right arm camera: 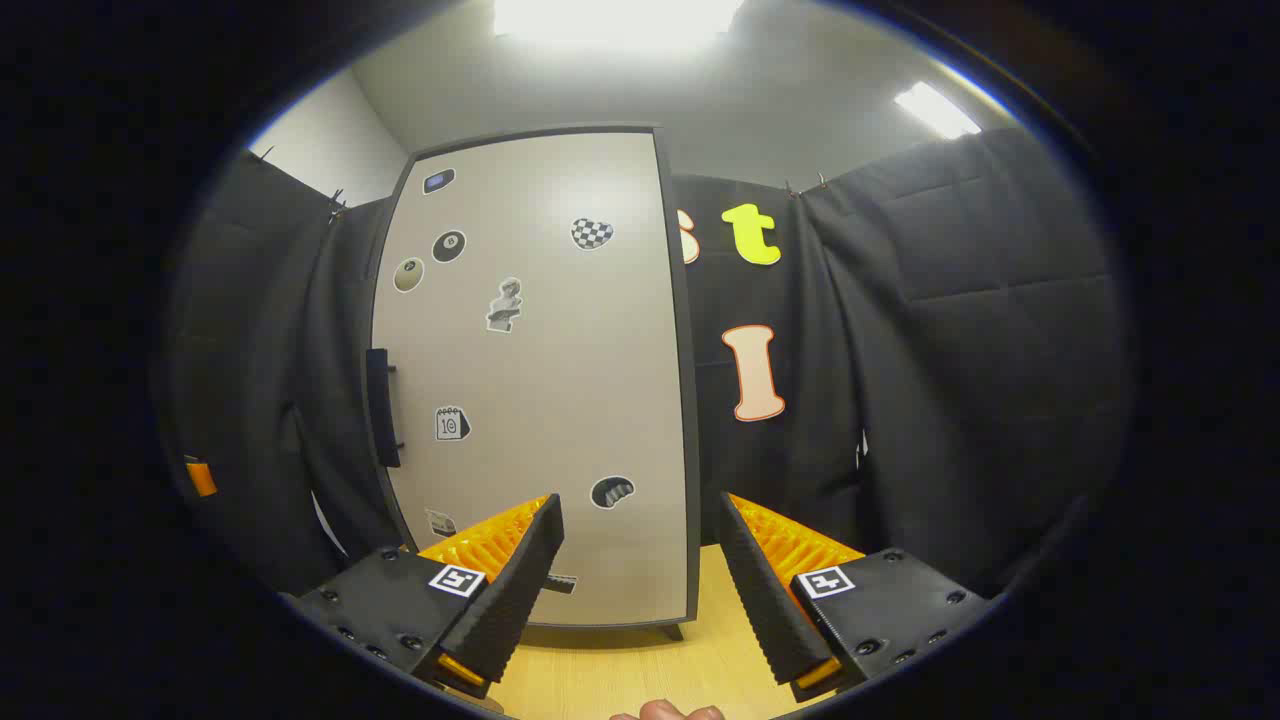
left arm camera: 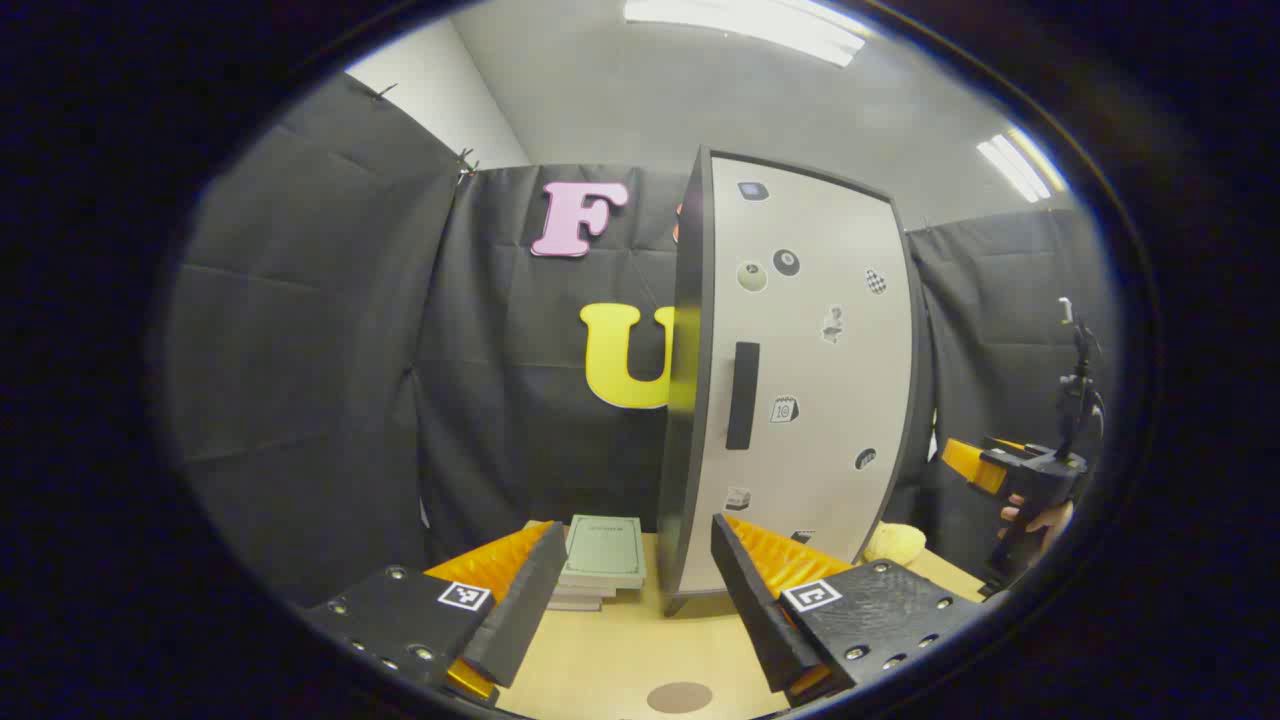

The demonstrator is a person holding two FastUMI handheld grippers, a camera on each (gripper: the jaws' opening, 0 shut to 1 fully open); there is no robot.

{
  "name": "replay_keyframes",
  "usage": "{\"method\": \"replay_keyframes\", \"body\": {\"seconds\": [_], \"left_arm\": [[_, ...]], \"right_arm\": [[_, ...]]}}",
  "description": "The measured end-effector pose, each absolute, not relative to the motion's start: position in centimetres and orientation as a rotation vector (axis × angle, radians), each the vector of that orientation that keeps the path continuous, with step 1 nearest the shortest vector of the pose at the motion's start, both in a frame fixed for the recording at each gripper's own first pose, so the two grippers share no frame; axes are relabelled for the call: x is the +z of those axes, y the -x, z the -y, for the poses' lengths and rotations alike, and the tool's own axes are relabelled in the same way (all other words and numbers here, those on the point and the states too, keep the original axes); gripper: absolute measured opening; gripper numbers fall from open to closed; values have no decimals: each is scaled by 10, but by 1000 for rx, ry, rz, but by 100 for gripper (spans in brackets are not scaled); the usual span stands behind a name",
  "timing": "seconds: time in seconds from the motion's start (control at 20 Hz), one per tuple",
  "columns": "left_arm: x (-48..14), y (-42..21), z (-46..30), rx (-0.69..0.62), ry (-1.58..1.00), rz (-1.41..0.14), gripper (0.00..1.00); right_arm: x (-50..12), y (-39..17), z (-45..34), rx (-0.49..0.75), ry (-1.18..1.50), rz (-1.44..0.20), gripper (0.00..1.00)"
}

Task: Open the cabinet door with the right hand, grasp the bottle in the cabinet with the left hand and place it on the coaster, then close the cabinet door with the right hand.

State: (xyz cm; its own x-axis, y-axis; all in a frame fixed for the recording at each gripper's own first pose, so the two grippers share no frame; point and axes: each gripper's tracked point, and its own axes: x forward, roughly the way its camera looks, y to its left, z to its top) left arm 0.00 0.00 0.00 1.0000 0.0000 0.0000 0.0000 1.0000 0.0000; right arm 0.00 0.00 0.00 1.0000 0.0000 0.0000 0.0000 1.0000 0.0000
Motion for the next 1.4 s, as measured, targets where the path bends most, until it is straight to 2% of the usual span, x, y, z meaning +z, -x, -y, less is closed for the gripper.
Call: {"method": "replay_keyframes", "body": {"seconds": [0.6,0.65,0.85,0.95,1.1,1.15,1.2,1.25,1.3,1.35,1.4], "left_arm": [[-33,-1,11,-48,-8,-12,90],[-36,-3,12,-47,-15,-14,87],[-48,-11,19,-56,-22,-24,88],[-55,-12,25,-64,-11,-27,90],[-74,-7,27,-58,-22,-40,90],[-80,-4,25,-42,-32,-38,90],[-86,0,24,-26,-30,-38,88],[-94,5,25,-21,-12,-42,88],[-104,12,27,-24,16,-49,88],[-113,18,29,-28,40,-58,88],[-123,24,28,-22,46,-71,88]], "right_arm": [[0,41,12,-36,-28,-15,97],[0,44,16,-45,-30,-16,97],[-2,54,25,-65,-42,-30,96],[1,53,24,-58,-54,-38,93],[12,49,24,-55,-64,-34,97],[17,47,26,-61,-66,-31,93],[23,46,24,-56,-73,-24,96],[30,43,20,-42,-79,-16,93],[36,39,16,-30,-81,-11,96],[42,35,11,-16,-82,-4,93],[49,31,3,1,-82,4,97]]}}
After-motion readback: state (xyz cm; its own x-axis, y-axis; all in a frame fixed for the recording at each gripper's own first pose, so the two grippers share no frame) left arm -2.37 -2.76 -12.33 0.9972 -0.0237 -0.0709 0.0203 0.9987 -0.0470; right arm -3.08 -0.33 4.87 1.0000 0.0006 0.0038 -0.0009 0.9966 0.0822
